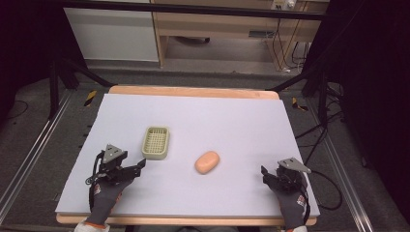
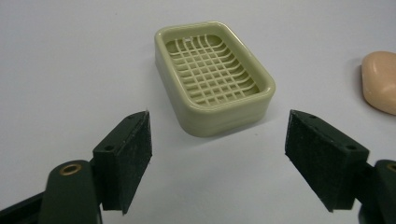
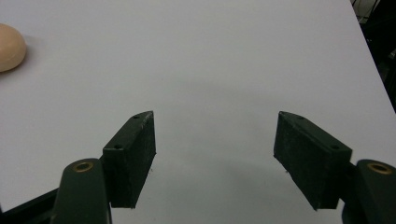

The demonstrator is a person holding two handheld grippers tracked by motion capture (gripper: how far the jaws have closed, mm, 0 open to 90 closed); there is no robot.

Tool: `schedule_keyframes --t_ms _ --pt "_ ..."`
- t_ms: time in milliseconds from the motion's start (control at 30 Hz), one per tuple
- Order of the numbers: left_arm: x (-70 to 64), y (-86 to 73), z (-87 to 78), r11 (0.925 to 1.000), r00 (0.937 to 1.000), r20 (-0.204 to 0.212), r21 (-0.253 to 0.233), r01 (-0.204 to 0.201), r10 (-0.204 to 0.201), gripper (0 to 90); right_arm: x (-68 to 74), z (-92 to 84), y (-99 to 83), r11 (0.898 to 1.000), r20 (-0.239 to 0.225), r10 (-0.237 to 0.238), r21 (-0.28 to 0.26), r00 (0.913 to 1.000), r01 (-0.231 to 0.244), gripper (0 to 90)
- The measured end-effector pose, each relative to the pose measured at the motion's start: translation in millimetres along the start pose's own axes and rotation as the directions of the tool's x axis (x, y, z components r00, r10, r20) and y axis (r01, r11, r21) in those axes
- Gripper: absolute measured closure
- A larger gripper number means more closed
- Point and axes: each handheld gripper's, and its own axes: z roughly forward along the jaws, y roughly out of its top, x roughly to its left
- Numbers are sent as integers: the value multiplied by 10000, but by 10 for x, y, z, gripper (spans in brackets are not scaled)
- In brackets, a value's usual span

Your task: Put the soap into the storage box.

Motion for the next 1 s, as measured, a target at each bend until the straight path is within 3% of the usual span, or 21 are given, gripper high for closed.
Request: schedule_keyframes --t_ms 1000 --pt "-350 149 60 9977 9940 858 -93 -673 679 212 -4 2 -5 10000 95 -5 58 10000 4 298"
